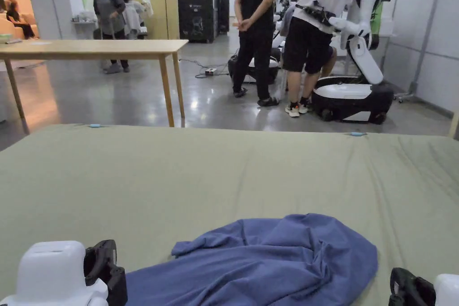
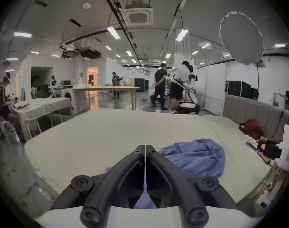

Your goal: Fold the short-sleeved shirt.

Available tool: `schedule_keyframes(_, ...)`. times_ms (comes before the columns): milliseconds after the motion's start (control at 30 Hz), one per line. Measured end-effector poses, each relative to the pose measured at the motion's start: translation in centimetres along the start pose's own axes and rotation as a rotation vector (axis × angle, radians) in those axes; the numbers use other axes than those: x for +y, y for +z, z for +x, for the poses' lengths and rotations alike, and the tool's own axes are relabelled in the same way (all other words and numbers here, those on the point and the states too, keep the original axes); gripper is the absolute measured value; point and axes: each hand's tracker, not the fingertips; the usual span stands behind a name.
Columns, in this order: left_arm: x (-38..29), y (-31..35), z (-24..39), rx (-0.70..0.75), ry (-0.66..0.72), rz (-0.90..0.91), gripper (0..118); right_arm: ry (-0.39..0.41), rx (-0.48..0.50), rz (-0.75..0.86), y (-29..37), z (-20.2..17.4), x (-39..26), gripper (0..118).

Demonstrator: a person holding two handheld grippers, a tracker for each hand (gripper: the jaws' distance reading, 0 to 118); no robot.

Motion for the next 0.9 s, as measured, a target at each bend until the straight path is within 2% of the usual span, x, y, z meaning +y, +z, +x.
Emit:
schedule_keyframes(333,0.4,-1.5,-3.3,0.012,0.017,-0.077,0,0.033,0.037,0.012,-0.2,-2.1,0.6,0)
schedule_keyframes(467,0.0,-7.6,-6.0,-0.017,0.055,-0.262,0,0.029,0.053,-0.005,-0.9,-2.6,0.4,0)
schedule_keyframes(567,-2.0,-14.4,-8.5,-0.046,0.027,-0.457,0,0.029,0.07,-0.03,-1.7,-2.8,-0.1,0)
schedule_keyframes(667,-4.1,-19.8,-10.4,-0.068,0.094,-0.632,1,0.034,0.079,-0.066,-2.8,-2.9,-0.7,0)
schedule_keyframes(700,-4.6,-21.1,-10.8,-0.073,0.088,-0.652,27,0.038,0.082,-0.077,-3.2,-2.9,-0.8,0)
schedule_keyframes(767,-5.4,-23.0,-11.0,-0.046,0.037,-0.698,108,0.052,0.071,-0.095,-3.9,-3.1,-1.2,0)
schedule_keyframes(833,-6.6,-24.7,-11.2,-0.028,0.014,-0.717,115,0.053,0.07,-0.112,-4.6,-3.0,-1.5,0)
schedule_keyframes(900,-7.2,-26.1,-11.1,-0.001,-0.02,-0.733,111,0.037,0.074,-0.133,-5.3,-2.9,-1.7,0)
